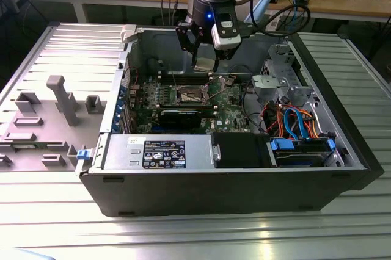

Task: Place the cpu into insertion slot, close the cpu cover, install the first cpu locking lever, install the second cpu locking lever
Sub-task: 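Place the cpu into insertion slot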

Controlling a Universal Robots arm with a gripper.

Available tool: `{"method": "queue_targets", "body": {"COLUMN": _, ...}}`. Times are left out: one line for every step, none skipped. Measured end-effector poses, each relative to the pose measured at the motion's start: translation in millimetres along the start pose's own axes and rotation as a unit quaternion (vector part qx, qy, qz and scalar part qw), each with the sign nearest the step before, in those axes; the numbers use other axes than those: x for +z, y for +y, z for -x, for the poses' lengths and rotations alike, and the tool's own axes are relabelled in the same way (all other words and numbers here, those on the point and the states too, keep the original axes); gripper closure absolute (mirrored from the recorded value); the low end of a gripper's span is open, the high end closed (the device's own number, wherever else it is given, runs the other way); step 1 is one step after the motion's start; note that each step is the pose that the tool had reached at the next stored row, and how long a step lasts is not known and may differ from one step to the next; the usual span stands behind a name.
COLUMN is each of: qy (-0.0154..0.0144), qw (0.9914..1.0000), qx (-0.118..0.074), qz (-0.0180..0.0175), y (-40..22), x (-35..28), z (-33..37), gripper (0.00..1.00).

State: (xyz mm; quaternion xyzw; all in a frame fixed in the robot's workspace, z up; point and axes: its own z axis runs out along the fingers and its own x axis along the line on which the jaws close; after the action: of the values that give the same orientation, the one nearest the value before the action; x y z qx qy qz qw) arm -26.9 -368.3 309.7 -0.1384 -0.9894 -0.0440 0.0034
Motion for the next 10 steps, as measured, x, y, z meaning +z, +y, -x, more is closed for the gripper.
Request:
{"method": "queue_targets", "body": {"qy": -0.0001, "qw": 1.0, "qx": 0.001, "qz": 0.0, "y": 0.0, "x": 0.1, "z": 0.0, "gripper": 0.45}}
{"method": "queue_targets", "body": {"qy": -0.0001, "qw": 1.0, "qx": 0.002, "qz": 0.0, "y": 0.0, "x": 0.1, "z": 0.0, "gripper": 0.45}}
{"method": "queue_targets", "body": {"qy": -0.0002, "qw": 1.0, "qx": 0.003, "qz": 0.0, "y": 0.0, "x": 0.1, "z": 0.0, "gripper": 0.45}}
{"method": "queue_targets", "body": {"qy": -0.0003, "qw": 0.99999, "qx": 0.004, "qz": 0.0001, "y": 0.0, "x": 0.2, "z": 0.0, "gripper": 0.45}}
{"method": "queue_targets", "body": {"qy": -0.0004, "qw": 0.99999, "qx": 0.005, "qz": 0.0001, "y": 0.0, "x": 0.2, "z": 0.0, "gripper": 0.45}}
{"method": "queue_targets", "body": {"qy": -0.0005, "qw": 0.99999, "qx": 0.005, "qz": 0.0001, "y": 0.0, "x": 0.3, "z": 0.0, "gripper": 0.45}}
{"method": "queue_targets", "body": {"qy": -0.0006, "qw": 0.99998, "qx": 0.007, "qz": 0.0001, "y": 0.0, "x": 0.3, "z": 0.0, "gripper": 0.45}}
{"method": "queue_targets", "body": {"qy": -0.0006, "qw": 0.99997, "qx": 0.007, "qz": 0.0001, "y": 0.0, "x": 0.3, "z": 0.0, "gripper": 0.45}}
{"method": "queue_targets", "body": {"qy": -0.0007, "qw": 0.99997, "qx": 0.008, "qz": 0.0001, "y": 0.0, "x": 0.4, "z": 0.0, "gripper": 0.45}}
{"method": "queue_targets", "body": {"qy": -0.0008, "qw": 0.99996, "qx": 0.009, "qz": 0.0001, "y": 0.0, "x": 0.4, "z": 0.0, "gripper": 0.45}}
